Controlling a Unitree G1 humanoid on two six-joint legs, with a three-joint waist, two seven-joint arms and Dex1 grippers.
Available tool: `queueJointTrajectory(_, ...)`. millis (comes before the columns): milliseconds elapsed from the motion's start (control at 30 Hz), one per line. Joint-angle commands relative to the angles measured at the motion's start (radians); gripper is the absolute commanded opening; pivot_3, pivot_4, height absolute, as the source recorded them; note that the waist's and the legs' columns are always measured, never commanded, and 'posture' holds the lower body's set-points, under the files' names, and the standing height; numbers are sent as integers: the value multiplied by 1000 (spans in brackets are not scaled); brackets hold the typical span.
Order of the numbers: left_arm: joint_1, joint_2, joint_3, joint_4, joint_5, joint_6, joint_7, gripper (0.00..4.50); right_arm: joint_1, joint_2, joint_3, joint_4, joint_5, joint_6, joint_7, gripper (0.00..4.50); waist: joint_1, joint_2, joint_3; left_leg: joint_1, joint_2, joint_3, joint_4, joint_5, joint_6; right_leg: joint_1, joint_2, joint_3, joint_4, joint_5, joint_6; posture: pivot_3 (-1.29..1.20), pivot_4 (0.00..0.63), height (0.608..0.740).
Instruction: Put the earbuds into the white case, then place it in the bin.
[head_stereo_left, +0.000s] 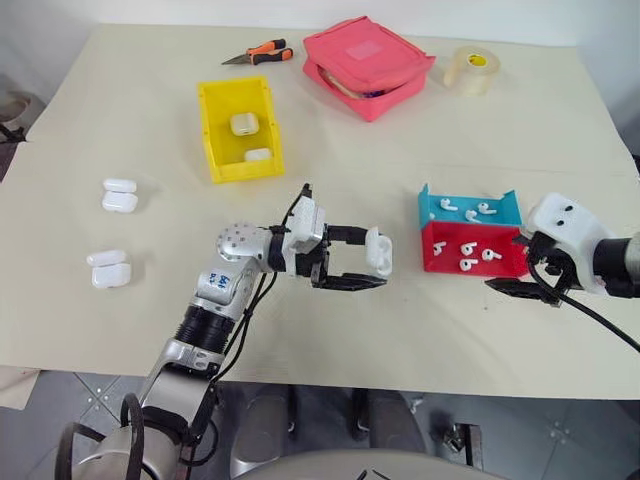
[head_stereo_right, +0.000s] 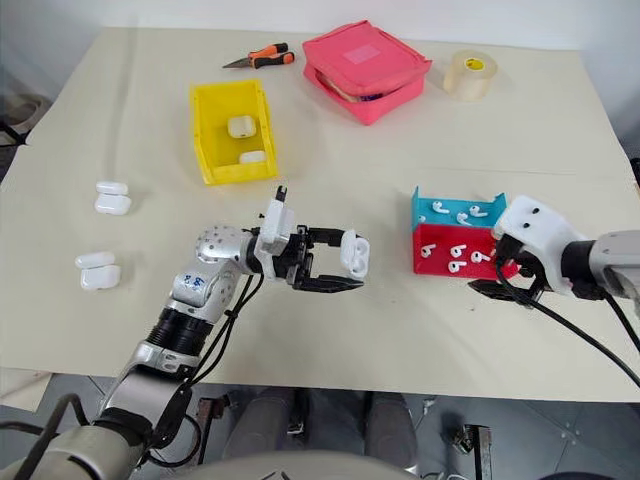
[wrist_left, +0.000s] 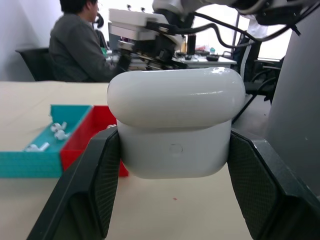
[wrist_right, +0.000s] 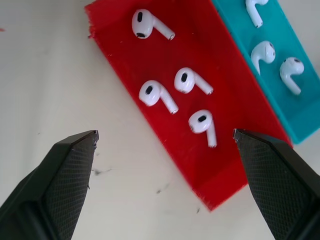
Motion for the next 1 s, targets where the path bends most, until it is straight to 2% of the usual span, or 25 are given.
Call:
queueJointTrajectory(33,3,-21,-17,-58,7,5,21,2798,-72,13,53,44,-50,-24,18,4107,0,0,0,0,0,0,0,0,0,0,0,0,0,0,0,0,150,740)
queueJointTrajectory(133,-1,-31,-20,-59,9,4,28,2798,-122,20,95,71,-70,-35,48,3273,-1,0,0,0,0,0,0,0,0,0,0,0,0,0,0,0,150,740)
queueJointTrajectory(367,-9,-53,-37,-50,13,-4,23,2798,-229,44,195,144,-136,-5,89,3273,-2,0,0,0,0,0,0,0,0,0,0,0,0,0,0,0,150,740)
queueJointTrajectory(500,-5,-64,-48,-52,20,-6,21,2798,-264,51,239,183,-181,-19,114,2446,-1,0,0,0,0,0,0,0,0,0,0,0,0,0,0,0,150,740)
queueJointTrajectory(1000,-8,-65,-55,-57,23,10,14,2798,-363,110,346,315,-346,-178,228,2446,-1,0,0,0,0,0,0,0,0,0,0,-1,0,0,0,0,150,740)
